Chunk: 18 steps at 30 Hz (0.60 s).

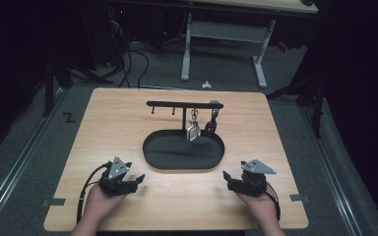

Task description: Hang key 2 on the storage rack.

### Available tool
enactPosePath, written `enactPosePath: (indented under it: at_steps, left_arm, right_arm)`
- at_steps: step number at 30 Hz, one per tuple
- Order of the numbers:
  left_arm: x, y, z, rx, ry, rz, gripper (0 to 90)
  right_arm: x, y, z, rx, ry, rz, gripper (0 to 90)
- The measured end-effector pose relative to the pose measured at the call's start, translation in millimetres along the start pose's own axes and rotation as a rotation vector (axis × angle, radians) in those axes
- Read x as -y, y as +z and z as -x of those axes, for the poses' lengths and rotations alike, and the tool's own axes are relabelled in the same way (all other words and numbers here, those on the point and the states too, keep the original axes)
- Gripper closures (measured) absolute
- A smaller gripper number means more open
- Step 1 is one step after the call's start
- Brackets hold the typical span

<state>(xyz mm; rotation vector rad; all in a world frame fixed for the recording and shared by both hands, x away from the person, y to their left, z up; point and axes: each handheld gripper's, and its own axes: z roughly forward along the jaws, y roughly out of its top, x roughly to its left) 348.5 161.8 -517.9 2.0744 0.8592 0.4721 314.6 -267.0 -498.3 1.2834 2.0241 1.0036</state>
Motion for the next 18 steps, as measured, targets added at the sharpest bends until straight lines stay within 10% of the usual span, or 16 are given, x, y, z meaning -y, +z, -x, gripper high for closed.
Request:
enactPosePath:
  at_steps: [18]
  left_arm:
    - [-2.7, -1.7, 5.9, 0.023, -0.024, 0.029, 31.3]
  right_arm:
    - [19.7, 2.3, -1.6, -0.010, 0.025, 0.018, 22.6]
